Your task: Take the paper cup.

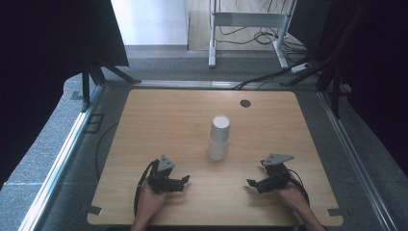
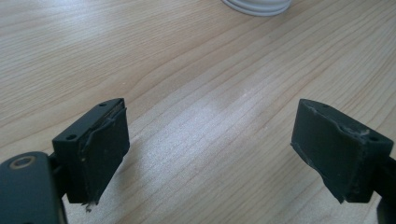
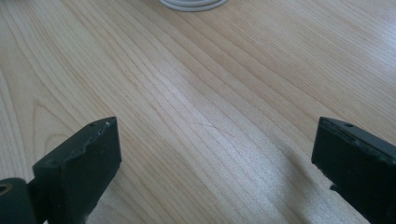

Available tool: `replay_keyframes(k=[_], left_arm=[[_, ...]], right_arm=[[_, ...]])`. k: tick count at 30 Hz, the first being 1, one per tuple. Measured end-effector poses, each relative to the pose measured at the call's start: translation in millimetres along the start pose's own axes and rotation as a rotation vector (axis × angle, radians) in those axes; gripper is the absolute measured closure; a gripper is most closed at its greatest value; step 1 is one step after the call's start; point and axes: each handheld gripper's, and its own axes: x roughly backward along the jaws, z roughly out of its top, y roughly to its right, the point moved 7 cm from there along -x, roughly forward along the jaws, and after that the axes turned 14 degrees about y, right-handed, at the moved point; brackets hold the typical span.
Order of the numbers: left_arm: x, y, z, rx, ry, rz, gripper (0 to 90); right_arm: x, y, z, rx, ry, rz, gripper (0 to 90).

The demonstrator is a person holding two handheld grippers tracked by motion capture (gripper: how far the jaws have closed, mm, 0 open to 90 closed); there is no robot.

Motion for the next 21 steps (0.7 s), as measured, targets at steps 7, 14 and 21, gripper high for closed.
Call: replay_keyframes(k=[7,14,21], left_arm=[[-0.8,1.4,1.1,0.013,0.022,-0.014,11.1],[-2.0,2.7,0.4,0.013,0.022,-0.021,11.1],[-2.3,3.6,0.1,0.008,0.015,-0.017,11.1]], right_arm=[[-0.5,-0.6,0.8,-0.006,0.012,0.000,0.0],[-0.5,-1.9,1.7,-0.003,0.019,0.005,0.0],[-0.9,-2.4,1.7,0.006,0.015,0.003,0.0]])
